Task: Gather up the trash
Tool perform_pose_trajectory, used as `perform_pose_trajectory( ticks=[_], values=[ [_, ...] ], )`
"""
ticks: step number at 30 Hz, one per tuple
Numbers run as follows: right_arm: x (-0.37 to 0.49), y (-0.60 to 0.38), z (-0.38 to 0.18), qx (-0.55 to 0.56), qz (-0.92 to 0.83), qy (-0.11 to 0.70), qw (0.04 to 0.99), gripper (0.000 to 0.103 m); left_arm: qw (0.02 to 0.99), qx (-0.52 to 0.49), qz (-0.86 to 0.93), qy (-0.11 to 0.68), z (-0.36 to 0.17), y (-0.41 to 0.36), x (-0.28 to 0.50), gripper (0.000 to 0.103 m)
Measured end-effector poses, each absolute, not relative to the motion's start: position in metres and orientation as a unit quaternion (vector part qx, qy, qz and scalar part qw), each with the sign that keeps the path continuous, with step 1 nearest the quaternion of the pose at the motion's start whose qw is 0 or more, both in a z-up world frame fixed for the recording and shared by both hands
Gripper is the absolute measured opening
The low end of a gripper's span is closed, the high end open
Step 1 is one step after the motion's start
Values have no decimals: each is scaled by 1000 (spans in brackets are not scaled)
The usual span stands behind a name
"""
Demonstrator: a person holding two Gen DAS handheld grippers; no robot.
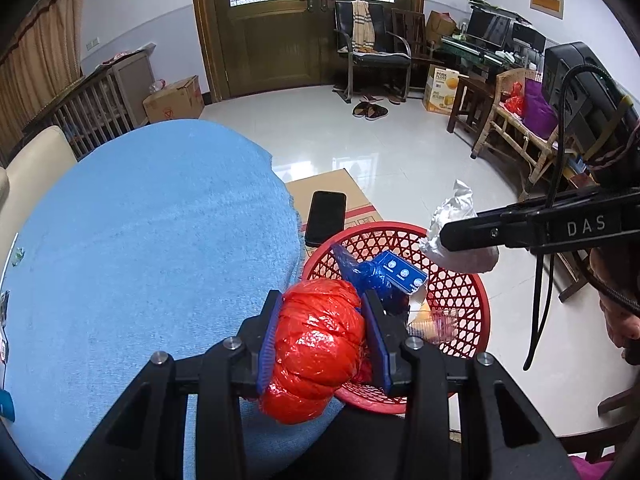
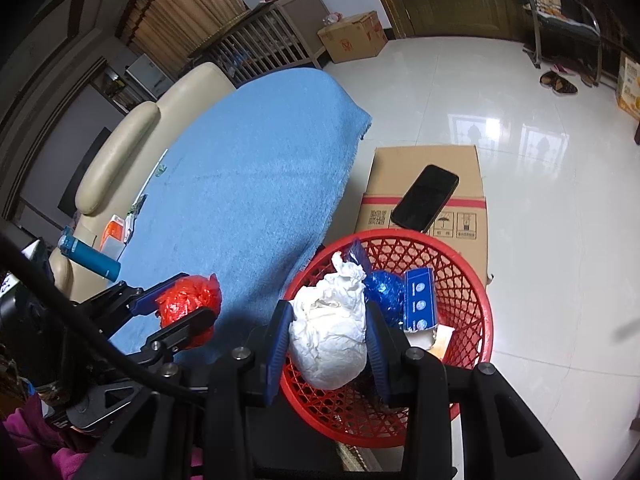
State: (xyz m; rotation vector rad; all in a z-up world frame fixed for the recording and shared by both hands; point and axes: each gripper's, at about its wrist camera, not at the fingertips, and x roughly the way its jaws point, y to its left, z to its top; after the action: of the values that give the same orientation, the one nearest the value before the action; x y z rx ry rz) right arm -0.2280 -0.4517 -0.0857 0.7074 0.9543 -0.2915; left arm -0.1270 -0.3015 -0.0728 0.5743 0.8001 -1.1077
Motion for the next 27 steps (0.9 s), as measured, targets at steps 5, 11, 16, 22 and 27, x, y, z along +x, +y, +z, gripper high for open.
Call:
perform_pose_trajectory(
  ticks=[5, 11, 16, 22, 27],
  values=[
    [-228, -453, -95, 341, -137, 455, 811, 40, 731, 268, -509, 367, -79, -306, -128, 41],
    [-229, -455, -103, 351, -138, 457, 806, 41, 721, 271, -517, 372, -83, -310, -130, 42],
    [-230, -457, -106, 355, -142, 456, 804, 41, 715, 274, -523, 375, -86, -312, -132, 42],
    [-229, -456, -108, 357, -140, 457, 802, 41, 708, 276, -528, 379, -89, -311, -134, 43],
    [-229, -456, -109, 360, -143, 453, 803, 41, 707, 273, -527, 384, -90, -309, -133, 43]
  ],
)
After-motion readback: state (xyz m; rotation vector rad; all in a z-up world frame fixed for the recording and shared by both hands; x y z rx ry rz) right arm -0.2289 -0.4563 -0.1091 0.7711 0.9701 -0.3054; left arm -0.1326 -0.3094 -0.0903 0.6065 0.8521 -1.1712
